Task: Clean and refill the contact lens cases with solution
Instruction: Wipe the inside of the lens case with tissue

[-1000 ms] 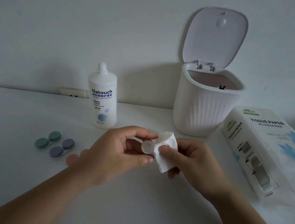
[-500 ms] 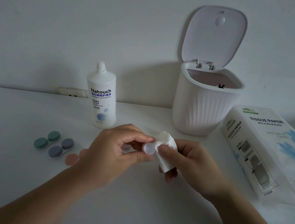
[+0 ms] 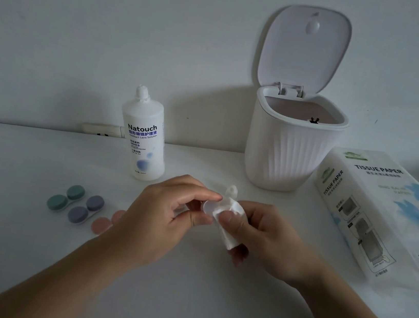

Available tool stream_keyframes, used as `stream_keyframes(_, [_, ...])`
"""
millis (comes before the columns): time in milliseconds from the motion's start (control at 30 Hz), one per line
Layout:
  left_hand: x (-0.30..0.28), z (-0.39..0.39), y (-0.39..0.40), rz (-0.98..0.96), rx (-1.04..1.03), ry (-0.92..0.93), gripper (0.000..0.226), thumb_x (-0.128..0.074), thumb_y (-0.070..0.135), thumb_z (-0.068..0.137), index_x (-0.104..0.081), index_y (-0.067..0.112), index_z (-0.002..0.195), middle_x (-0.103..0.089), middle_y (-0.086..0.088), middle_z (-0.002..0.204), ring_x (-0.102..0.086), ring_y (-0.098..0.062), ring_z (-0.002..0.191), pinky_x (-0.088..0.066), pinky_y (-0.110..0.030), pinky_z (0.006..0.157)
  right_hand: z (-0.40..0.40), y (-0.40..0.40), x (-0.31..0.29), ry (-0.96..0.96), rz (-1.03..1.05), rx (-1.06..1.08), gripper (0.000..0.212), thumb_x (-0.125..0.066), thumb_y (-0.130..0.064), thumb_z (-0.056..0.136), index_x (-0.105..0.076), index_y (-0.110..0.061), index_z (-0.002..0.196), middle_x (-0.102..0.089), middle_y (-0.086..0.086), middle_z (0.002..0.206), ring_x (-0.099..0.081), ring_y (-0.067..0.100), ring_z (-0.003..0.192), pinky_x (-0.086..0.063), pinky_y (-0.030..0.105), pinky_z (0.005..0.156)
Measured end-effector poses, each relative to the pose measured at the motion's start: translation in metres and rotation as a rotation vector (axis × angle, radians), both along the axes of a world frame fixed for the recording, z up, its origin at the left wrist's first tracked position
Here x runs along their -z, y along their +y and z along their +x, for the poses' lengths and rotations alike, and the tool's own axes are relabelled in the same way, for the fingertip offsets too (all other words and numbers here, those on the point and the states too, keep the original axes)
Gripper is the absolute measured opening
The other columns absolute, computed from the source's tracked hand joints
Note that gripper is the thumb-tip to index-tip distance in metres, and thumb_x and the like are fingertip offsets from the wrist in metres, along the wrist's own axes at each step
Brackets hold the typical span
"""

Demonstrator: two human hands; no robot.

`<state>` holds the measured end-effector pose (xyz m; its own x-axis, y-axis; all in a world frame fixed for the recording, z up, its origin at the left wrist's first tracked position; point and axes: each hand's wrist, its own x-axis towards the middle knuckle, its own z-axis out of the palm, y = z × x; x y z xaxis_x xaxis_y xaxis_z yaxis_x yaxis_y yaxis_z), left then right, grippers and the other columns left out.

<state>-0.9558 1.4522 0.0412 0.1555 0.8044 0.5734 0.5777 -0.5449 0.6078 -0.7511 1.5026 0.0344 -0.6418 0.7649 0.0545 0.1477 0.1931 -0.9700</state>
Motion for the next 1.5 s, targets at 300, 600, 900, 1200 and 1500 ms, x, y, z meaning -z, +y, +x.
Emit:
stream_keyframes(300, [0.008, 0.010, -0.003, -0.016, -0.018, -0.149, 0.023, -0.087, 0.030, 0.069, -0.070, 0.019, 0.080, -0.065, 0.013, 0.080, -0.065, -0.011, 0.074, -0.047, -0.018, 0.071, -0.002, -0.001, 0.000, 0.049, 0.091, 0.104, 0.045, -0.056, -0.044, 0.099, -0.059, -0.009, 0.071, -0.059, 0.000, 0.054, -0.057, 0.015, 0.046, -0.043, 0.023, 0.050])
stream_keyframes(600, [0.006, 0.004, 0.001, 0.004, 0.013, -0.012, 0.019, -0.074, 0.014, 0.085, -0.070, 0.010, 0.103, -0.061, 0.010, 0.092, -0.058, -0.001, 0.081, -0.041, -0.009, 0.078, 0.000, -0.001, 0.003, -0.002, 0.104, 0.034, 0.042, -0.058, -0.043, 0.097, -0.060, -0.011, 0.070, -0.059, -0.001, 0.052, -0.054, 0.010, 0.045, -0.041, 0.021, 0.048])
stream_keyframes(900, [0.010, 0.008, -0.001, -0.013, 0.010, -0.124, 0.024, -0.083, 0.030, 0.076, -0.068, 0.015, 0.086, -0.060, 0.014, 0.081, -0.060, -0.010, 0.073, -0.045, -0.020, 0.070, -0.003, -0.003, 0.001, 0.060, 0.125, 0.109, 0.049, -0.057, -0.050, 0.093, -0.058, -0.006, 0.070, -0.058, 0.001, 0.051, -0.053, 0.012, 0.044, -0.041, 0.020, 0.048])
stream_keyframes(1200, [0.003, -0.002, 0.002, -0.026, 0.074, -0.004, 0.020, -0.078, 0.011, 0.083, -0.072, 0.011, 0.102, -0.062, 0.010, 0.094, -0.060, -0.002, 0.082, -0.044, -0.011, 0.078, -0.003, -0.005, 0.004, 0.013, 0.096, 0.037, 0.040, -0.059, -0.042, 0.095, -0.061, -0.013, 0.068, -0.057, -0.004, 0.049, -0.049, 0.008, 0.041, -0.038, 0.019, 0.045])
stream_keyframes(1500, [0.008, 0.011, -0.004, -0.017, 0.042, -0.107, 0.028, -0.084, 0.030, 0.076, -0.064, 0.012, 0.085, -0.058, 0.011, 0.081, -0.060, -0.014, 0.073, -0.049, -0.027, 0.070, -0.002, -0.005, 0.000, 0.077, 0.178, 0.138, 0.045, -0.056, -0.047, 0.096, -0.062, -0.011, 0.070, -0.056, -0.002, 0.050, -0.051, 0.009, 0.043, -0.040, 0.021, 0.046])
